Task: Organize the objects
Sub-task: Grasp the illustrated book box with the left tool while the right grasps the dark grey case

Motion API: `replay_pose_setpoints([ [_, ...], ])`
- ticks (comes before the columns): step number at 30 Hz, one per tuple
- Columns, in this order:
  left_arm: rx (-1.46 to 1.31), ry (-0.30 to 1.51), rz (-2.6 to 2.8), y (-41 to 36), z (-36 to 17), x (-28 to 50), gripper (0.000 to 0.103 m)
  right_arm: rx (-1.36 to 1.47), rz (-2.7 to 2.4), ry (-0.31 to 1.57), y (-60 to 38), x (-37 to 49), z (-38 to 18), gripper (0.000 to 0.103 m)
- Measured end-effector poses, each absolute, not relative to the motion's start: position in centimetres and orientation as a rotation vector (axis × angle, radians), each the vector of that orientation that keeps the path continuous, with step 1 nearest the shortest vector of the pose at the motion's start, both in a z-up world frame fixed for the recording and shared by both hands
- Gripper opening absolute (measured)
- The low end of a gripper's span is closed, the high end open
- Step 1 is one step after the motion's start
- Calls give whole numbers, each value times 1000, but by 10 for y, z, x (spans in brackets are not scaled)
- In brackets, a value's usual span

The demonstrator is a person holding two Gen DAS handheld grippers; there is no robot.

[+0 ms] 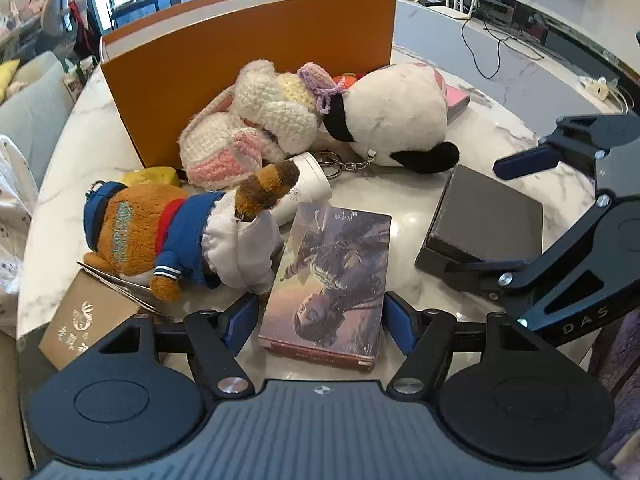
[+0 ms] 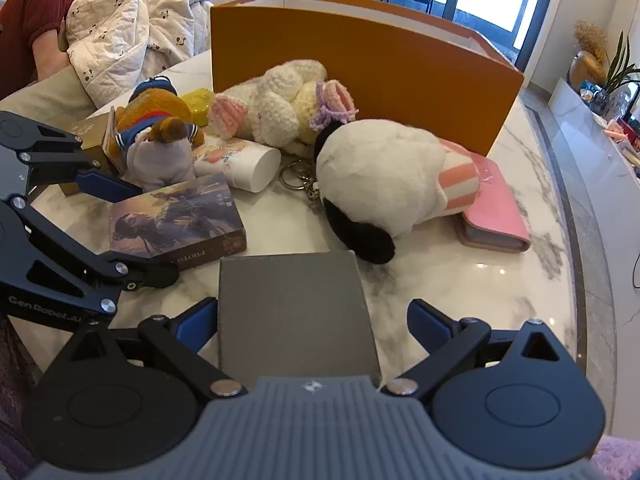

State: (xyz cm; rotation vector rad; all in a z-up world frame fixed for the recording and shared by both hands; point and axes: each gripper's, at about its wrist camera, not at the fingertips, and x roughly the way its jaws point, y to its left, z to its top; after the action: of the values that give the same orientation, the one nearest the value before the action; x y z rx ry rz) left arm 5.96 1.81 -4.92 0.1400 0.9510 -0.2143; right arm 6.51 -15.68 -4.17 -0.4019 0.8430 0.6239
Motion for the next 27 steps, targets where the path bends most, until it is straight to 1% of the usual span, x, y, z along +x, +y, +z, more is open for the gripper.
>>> replay_pose_setpoints([
  [2, 126, 951, -215, 19, -50, 62, 80, -388, 634, 855, -157, 66, -42, 96],
  [4, 124, 946, -212, 19, -50, 61, 80, -366, 645, 875, -158, 67, -42, 87],
  [5, 125, 943, -211, 18, -51, 61, 79, -352, 650, 883, -158, 67, -42, 84],
  [6, 123, 941, -210, 18, -51, 61, 77, -340, 654, 892, -159, 66, -42, 78],
  [12, 98, 933, -202, 16, -49, 54, 71, -319, 626, 915, -162, 62, -42, 77],
  [18, 52, 917, -183, 13, -45, 41, 70, -259, 603, 896, -172, 54, -29, 77],
  [27, 8, 833, -169, 11, -16, 22, 68, -185, 595, 858, -188, 40, -8, 77],
])
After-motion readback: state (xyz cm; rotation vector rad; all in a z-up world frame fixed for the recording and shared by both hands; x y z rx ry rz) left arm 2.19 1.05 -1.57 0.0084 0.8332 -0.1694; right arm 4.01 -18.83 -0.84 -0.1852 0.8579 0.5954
